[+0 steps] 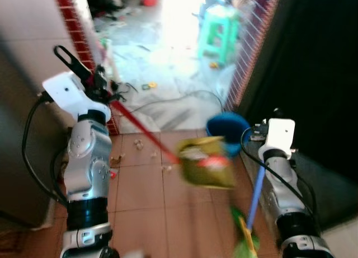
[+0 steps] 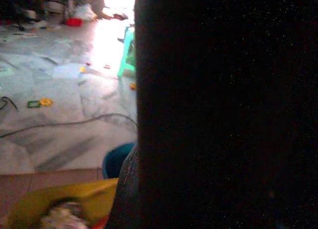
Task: Sweep floor
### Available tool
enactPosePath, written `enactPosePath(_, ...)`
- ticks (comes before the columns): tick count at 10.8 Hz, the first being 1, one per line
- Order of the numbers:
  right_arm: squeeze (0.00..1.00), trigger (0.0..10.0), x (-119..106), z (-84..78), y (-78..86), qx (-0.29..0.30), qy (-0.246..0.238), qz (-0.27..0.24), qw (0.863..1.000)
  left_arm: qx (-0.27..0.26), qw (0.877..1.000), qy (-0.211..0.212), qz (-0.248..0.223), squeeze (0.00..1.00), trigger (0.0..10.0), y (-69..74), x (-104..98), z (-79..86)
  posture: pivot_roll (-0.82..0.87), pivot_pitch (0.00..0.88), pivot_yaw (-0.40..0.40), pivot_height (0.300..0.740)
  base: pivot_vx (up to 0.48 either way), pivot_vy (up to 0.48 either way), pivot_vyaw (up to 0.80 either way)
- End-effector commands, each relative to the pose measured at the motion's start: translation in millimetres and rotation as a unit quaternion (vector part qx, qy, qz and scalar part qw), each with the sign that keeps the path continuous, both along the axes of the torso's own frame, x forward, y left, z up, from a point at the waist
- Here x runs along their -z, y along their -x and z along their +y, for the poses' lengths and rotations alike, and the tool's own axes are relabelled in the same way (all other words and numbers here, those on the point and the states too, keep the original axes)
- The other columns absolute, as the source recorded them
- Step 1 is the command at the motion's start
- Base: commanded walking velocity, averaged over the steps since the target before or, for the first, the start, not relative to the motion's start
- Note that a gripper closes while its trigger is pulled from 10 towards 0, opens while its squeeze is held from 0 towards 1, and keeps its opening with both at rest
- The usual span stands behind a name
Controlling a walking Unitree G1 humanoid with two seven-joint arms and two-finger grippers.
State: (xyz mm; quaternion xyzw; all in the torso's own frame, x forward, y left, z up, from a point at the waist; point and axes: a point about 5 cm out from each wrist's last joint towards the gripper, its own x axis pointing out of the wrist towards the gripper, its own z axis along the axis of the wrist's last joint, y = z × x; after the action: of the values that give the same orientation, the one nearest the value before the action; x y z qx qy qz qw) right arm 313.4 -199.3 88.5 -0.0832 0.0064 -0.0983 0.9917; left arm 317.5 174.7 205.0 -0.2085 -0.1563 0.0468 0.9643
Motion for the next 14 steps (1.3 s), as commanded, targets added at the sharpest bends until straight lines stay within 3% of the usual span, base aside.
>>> enactPosePath(1,0.00,10.0,-8.4,10.8,-5.8,-0.013,-0.006,-0.019,1.000,-0.012,0.999,0.001,-0.038,0.00,10.0,2.8,-17.1,6.1,-0.07,0.000,-0.012,0.740,0.352,0.000,-0.43)
enactPosePath(3,0.00,10.0,-8.0,10.6,-6.0,-0.013,-0.007,-0.020,1.000,-0.013,0.999,0.001,-0.040,0.00,10.0,2.8,-18.3,5.7,-0.07,0.000,-0.011,0.740,0.354,0.000,-0.61)
enactPosePath(14,0.00,10.0,-3.8,8.7,-1.8,-0.019,-0.007,-0.014,1.000,-0.049,0.997,-0.014,-0.054,0.00,10.0,-0.7,-28.0,22.3,-0.08,0.000,-0.011,0.740,0.351,0.000,0.00)
